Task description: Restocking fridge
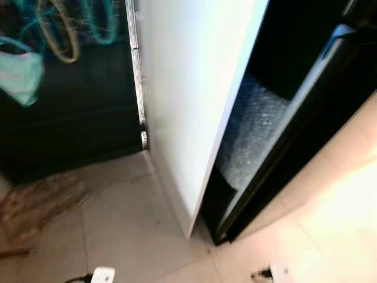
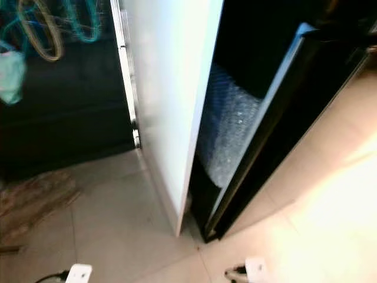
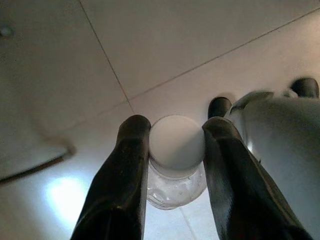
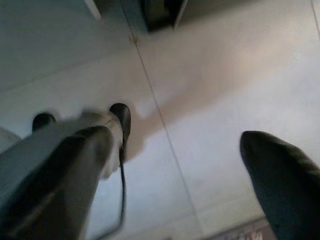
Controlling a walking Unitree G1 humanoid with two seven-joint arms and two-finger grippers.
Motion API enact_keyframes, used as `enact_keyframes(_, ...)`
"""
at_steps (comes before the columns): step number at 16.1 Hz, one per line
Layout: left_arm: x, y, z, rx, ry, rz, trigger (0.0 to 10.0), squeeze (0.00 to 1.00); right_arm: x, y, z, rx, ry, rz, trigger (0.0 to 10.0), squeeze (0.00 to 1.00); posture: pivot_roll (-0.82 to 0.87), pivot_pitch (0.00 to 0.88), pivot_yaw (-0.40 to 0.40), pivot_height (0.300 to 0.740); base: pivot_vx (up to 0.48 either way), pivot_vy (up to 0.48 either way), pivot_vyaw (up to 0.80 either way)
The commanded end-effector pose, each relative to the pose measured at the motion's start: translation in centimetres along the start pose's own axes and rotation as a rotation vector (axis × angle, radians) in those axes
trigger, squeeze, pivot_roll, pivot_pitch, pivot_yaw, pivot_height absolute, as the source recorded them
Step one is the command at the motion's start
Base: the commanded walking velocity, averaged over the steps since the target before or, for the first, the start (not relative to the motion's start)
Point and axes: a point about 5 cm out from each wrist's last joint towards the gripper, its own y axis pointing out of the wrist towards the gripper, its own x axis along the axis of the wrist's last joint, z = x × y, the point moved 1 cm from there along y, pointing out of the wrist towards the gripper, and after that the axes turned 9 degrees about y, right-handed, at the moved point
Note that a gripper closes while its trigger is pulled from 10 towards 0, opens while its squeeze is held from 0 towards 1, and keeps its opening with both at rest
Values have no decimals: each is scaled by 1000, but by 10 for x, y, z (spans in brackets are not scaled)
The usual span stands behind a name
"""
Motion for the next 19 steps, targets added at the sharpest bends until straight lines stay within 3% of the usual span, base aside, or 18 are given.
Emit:
enact_keyframes(1, -6, -1, -5, -22, 19, 23, 10000, 0, -7, -2, -7, -23, 13, 20, 10000, 0, 155, 100, -40, 740, 0, 0, -788)
enact_keyframes(12, -5, -1, -1, -16, 7, 23, 10000, 0, -7, -1, -4, -26, 42, 7, 10000, 0, 146, 118, -30, 740, 0, 38, -788)
enact_keyframes(19, 0, 1, 1, -11, 1, 18, 10000, 0, -4, -1, -3, -29, 81, -27, 10000, 0, 139, 125, -26, 740, 0, 175, 0)
